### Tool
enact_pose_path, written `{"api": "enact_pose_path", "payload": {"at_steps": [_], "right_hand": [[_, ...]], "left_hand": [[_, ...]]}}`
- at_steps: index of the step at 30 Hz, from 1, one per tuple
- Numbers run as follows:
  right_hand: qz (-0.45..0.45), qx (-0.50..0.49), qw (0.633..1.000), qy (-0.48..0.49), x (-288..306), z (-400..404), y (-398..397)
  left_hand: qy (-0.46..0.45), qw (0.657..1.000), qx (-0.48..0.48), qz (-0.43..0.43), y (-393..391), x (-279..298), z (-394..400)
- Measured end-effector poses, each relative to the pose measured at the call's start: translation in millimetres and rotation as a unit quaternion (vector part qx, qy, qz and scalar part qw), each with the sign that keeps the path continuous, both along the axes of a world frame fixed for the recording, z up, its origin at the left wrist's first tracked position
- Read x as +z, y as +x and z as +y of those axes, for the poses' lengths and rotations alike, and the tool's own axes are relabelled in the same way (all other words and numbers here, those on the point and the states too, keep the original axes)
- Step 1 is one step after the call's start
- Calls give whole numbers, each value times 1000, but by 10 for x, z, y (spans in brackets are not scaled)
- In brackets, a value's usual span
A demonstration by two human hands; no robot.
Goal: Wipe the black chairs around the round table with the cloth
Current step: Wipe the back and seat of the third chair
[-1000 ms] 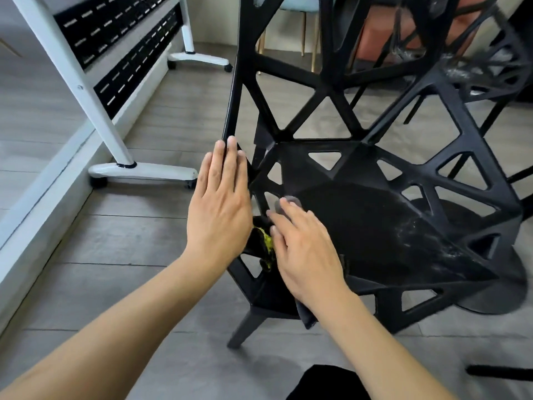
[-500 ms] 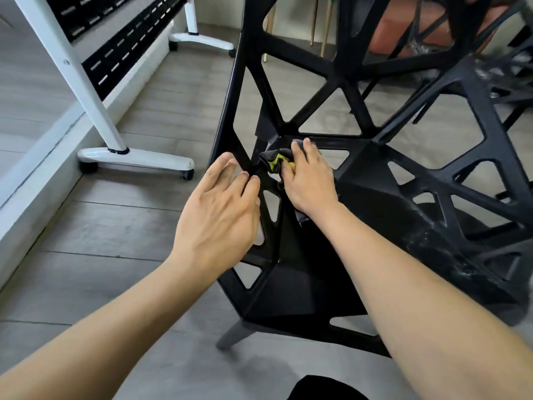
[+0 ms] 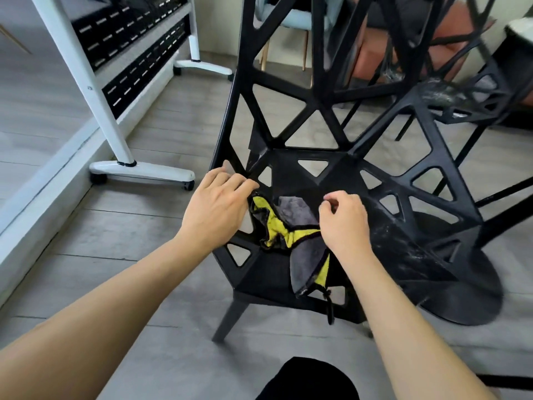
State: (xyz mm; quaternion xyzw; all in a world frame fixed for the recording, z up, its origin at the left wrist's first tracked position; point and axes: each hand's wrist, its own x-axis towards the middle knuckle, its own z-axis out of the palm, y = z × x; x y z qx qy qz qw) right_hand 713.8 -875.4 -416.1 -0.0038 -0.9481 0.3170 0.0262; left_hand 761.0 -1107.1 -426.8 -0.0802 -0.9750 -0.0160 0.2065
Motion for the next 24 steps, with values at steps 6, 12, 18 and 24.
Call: {"api": "enact_pose_path", "payload": {"at_steps": [6,12,18,24], "right_hand": [[-159,15,982,96,43,52,0],[-194,117,974,10,208,305,90],[-212,119,969,32,195,378,190],[-104,109,988,22,9,356,303]], "left_hand": [[94,978,-128,-134,160,16,730],[-38,977,-36,-206,152,52,643],[-76,992,-42,-94,16,-63,431],[110,992,-68,7,53,494,586]]}}
